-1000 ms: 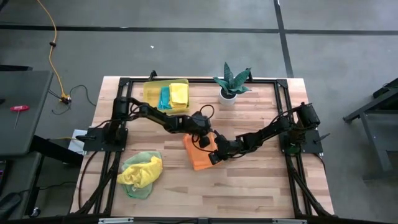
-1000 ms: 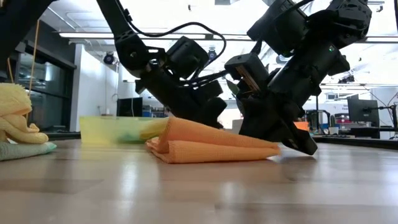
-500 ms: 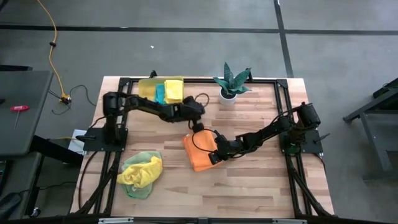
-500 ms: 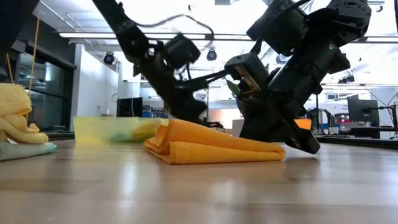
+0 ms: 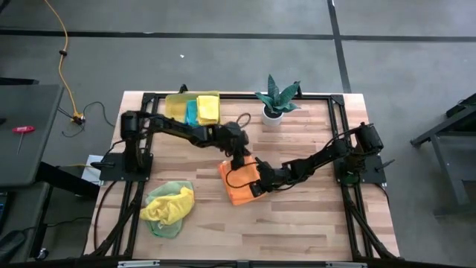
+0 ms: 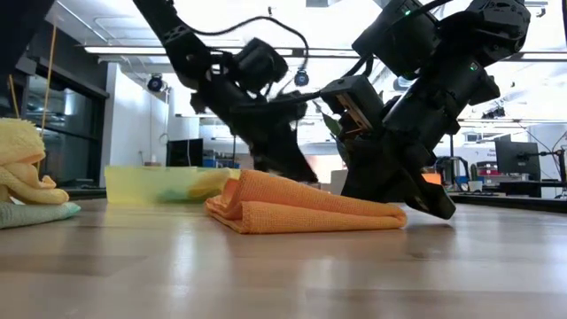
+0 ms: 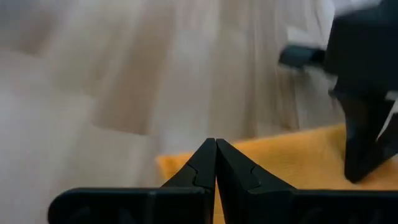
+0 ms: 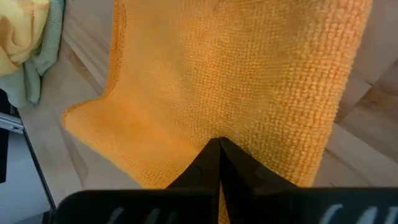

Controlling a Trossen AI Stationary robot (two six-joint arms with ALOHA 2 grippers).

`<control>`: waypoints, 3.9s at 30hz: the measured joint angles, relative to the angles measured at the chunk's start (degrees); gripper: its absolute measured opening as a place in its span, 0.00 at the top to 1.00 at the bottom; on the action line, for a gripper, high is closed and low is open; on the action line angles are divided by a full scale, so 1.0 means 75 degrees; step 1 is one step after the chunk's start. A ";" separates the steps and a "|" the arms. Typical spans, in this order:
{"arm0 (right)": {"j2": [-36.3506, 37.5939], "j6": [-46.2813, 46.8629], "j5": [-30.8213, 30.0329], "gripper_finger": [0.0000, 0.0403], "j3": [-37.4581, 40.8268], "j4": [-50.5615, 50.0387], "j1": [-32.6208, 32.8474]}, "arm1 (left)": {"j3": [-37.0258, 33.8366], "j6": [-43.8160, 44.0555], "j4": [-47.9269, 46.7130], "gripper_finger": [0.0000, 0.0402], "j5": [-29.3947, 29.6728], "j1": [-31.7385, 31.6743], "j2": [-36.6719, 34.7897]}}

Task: Fold microfiber towels
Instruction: Fold the orange microfiber cloth

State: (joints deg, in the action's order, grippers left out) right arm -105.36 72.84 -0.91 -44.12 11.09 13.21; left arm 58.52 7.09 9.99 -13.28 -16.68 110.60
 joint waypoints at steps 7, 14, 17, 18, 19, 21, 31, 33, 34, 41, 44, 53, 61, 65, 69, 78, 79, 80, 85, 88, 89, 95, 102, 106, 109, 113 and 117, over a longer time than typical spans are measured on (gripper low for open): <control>0.0000 0.0064 0.0009 1.00 0.0000 -0.0003 -0.0003 | -0.0003 0.0372 0.0632 1.00 0.0841 0.0555 0.0647; 0.0000 0.0061 0.0009 1.00 0.0000 -0.0003 -0.0003 | 0.0003 0.0078 0.0397 1.00 0.1982 0.0286 0.0653; 0.0000 0.0058 0.0009 1.00 0.0000 -0.0006 -0.0003 | 0.0003 -0.0088 0.0318 1.00 0.1964 0.0016 0.0642; 0.0000 0.0058 0.0008 1.00 0.0000 -0.0009 -0.0003 | 0.0006 -0.0194 0.0232 1.00 0.2009 -0.0067 0.0639; 0.0000 0.0058 0.0003 1.00 0.0000 -0.0009 -0.0003 | 0.0005 -0.0316 0.0121 1.00 0.2029 -0.0148 0.0637; 0.0000 0.0058 0.0008 1.00 0.0000 -0.0009 -0.0003 | 0.0017 -0.0582 -0.0056 1.00 0.2041 -0.0277 0.0620; 0.0000 0.0049 0.0006 1.00 0.0000 -0.0017 -0.0006 | -0.0004 -0.0614 -0.0368 1.00 0.1712 -0.0687 -0.0263; 0.0000 0.0041 0.0003 1.00 0.0000 -0.0017 -0.0006 | 0.0008 -0.0414 -0.0130 1.00 0.0811 -0.0689 -0.0340; 0.0000 0.0029 0.0001 1.00 0.0000 -0.0017 -0.0006 | 0.0007 -0.0312 -0.0093 1.00 0.0397 -0.0679 -0.0322; 0.0000 0.0054 -0.0015 1.00 0.0000 -0.0018 -0.0006 | -0.0007 0.0030 0.0034 1.00 0.0085 -0.0292 0.0292; 0.0000 0.0083 -0.0017 1.00 0.0000 -0.0019 -0.0006 | 0.0000 0.0095 0.0193 1.00 0.0159 -0.0111 0.0450; 0.0000 0.0087 -0.0019 1.00 0.0000 -0.0019 -0.0006 | 0.0012 -0.0062 -0.0004 1.00 0.1058 -0.0142 0.0593; 0.0000 0.0097 -0.0245 1.00 0.0000 -0.0047 -0.0019 | 0.0023 -0.0312 -0.0232 1.00 0.1136 -0.0488 0.0584; 0.0000 0.0104 -0.0297 1.00 0.0000 -0.0047 -0.0023 | 0.0018 -0.0289 -0.0203 1.00 0.1237 -0.0524 0.0584; 0.0000 0.0113 -0.0306 1.00 0.0000 -0.0046 -0.0020 | 0.0009 -0.0233 -0.0131 1.00 0.1339 -0.0526 0.0590; 0.0000 0.0244 -0.0108 1.00 0.0000 -0.0058 0.0006 | -0.0006 -0.0230 -0.0197 1.00 0.2063 -0.0681 0.0366; 0.0000 0.0244 -0.0093 1.00 0.0000 -0.0061 0.0000 | -0.0006 -0.0222 -0.0295 1.00 0.1983 -0.0718 0.0360; 0.0000 0.0244 -0.0105 1.00 0.0000 -0.0067 0.0000 | -0.0006 -0.0138 -0.0449 1.00 0.1842 -0.0758 0.0359; 0.0000 0.0539 -0.0163 1.00 -0.0003 -0.0099 0.0003 | -0.0015 0.0098 -0.1169 1.00 0.1267 -0.0897 -0.0033; 0.0000 0.1057 -0.0343 1.00 -0.0003 -0.0089 -0.0025 | -0.0014 -0.0185 -0.1536 1.00 0.1232 -0.0883 -0.0576; 0.0000 0.1167 -0.0386 1.00 -0.0001 -0.0052 -0.0054 | -0.0013 -0.0238 -0.1601 1.00 0.1226 -0.0875 -0.0760; -0.0003 0.1665 -0.0969 1.00 0.0003 0.0046 -0.0403 | -0.0650 -0.0244 -0.1578 1.00 0.1383 -0.0838 -0.2352; -0.0006 0.2652 -0.1695 1.00 0.0006 0.0061 -0.0857 | -0.2245 0.0207 -0.0599 1.00 0.1530 -0.0576 -0.4440; -0.0006 0.2565 -0.1496 1.00 0.0009 0.0203 -0.0970 | -0.3071 0.1045 -0.0338 1.00 0.1868 -0.0242 -0.5239; -0.0006 0.2201 -0.1146 1.00 0.0009 0.0261 -0.0973 | -0.3446 0.1454 -0.0289 1.00 0.2177 0.0091 -0.5571; 0.0023 0.1718 -0.0982 1.00 0.0008 0.0272 -0.0858 | -0.3657 0.1816 -0.0245 1.00 0.2527 0.0548 -0.5664; 0.0390 0.0855 -0.1201 1.00 0.0055 0.0129 -0.0878 | -0.3666 0.1839 0.0039 1.00 0.2764 0.0914 -0.5664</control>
State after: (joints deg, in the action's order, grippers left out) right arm -102.44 79.26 -9.92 -43.70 12.06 6.62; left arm 31.03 20.88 10.29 7.45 -9.82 68.12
